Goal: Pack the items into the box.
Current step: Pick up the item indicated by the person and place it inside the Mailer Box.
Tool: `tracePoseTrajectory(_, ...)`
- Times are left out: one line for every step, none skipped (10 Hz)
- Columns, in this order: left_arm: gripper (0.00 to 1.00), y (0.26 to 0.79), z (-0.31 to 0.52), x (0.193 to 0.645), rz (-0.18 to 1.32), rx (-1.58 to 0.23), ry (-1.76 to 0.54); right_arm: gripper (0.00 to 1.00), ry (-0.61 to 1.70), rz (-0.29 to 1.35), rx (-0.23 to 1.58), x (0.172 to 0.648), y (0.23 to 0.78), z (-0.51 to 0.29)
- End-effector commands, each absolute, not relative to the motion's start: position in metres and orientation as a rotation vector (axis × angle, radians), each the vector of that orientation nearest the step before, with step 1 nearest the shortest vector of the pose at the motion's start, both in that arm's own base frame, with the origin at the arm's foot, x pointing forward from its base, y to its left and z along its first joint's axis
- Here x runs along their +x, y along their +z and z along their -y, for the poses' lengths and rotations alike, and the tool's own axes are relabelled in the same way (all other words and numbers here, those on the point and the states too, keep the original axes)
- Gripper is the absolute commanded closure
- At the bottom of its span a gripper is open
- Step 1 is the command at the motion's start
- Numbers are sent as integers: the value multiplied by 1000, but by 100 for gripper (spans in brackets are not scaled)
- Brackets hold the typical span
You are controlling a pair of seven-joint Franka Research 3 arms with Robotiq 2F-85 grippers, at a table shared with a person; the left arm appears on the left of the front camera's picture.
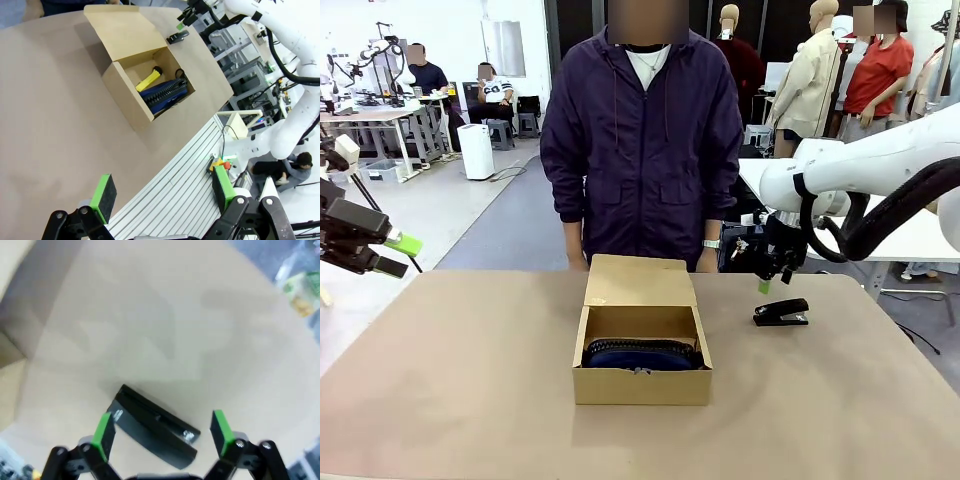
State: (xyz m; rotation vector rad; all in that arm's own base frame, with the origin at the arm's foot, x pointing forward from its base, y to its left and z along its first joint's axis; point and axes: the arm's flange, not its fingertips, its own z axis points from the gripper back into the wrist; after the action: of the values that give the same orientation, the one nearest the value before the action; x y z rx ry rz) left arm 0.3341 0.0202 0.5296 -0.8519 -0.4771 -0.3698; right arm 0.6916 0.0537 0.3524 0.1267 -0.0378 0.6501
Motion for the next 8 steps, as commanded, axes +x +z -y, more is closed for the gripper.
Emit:
tracePoseTrajectory(0,530,-22,333,471,-851,-377,0,1116,99,128,690,354,-51)
tracePoseTrajectory(0,530,-22,333,471,-851,-377,0,1347,127,143,680,357,-50)
tracePoseTrajectory(0,530,-22,333,471,-851,-377,0,1453,130,136,673,362,-47)
tracePoseTrajectory(0,530,-22,333,471,-851,-377,0,1524,107,62,666,363,-46)
tracePoseTrajectory(0,530,-22,333,471,-851,-377,0,1578,75,48,659,364,-48)
tracePoseTrajectory(0,530,-22,333,471,-851,-377,0,1548,58,-4,656,364,-50)
tracePoseTrajectory(0,530,-22,333,471,-851,-377,0,1458,65,76,677,364,-56)
tracePoseTrajectory(0,530,-22,333,471,-851,-377,0,1458,65,76,677,364,-56)
